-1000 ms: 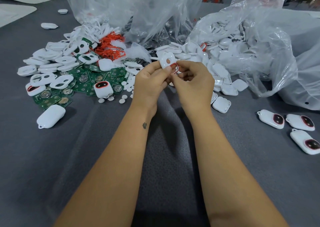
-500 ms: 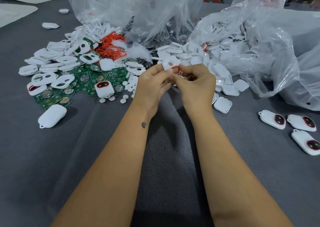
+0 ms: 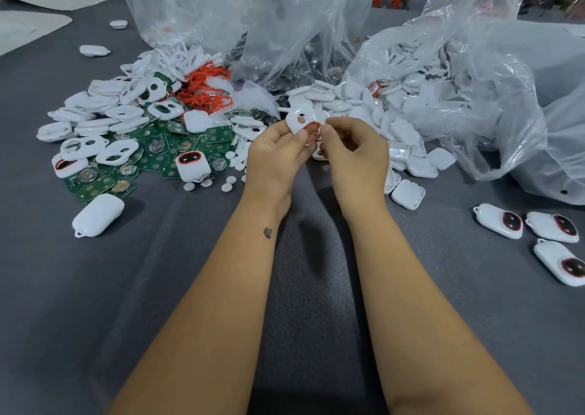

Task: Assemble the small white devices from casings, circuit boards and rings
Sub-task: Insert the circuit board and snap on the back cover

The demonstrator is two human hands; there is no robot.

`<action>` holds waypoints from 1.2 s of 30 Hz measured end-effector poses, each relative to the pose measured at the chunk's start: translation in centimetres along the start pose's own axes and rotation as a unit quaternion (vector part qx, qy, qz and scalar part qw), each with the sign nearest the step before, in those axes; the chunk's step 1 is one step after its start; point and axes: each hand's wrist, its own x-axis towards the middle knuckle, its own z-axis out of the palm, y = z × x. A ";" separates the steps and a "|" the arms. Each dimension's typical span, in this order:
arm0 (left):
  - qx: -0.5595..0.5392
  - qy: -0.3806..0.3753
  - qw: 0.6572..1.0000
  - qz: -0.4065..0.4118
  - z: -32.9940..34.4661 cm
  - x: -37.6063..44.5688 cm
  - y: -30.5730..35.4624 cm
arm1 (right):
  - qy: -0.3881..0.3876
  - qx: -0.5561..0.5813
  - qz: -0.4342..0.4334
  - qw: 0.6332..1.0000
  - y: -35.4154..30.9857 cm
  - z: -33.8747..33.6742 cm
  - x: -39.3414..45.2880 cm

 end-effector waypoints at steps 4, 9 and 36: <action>0.030 -0.015 0.999 0.017 0.1 -0.1 -0.2 | 0.014 -0.027 -0.018 0.999 0.1 0.0 0.2; 0.075 -0.046 0.995 0.047 0.2 -0.3 -0.7 | 0.055 -0.106 -0.059 0.991 0.5 0.1 0.1; 0.089 -0.053 0.995 0.002 -0.4 0.1 -0.3 | -0.098 0.061 0.058 0.992 0.8 -1.2 0.6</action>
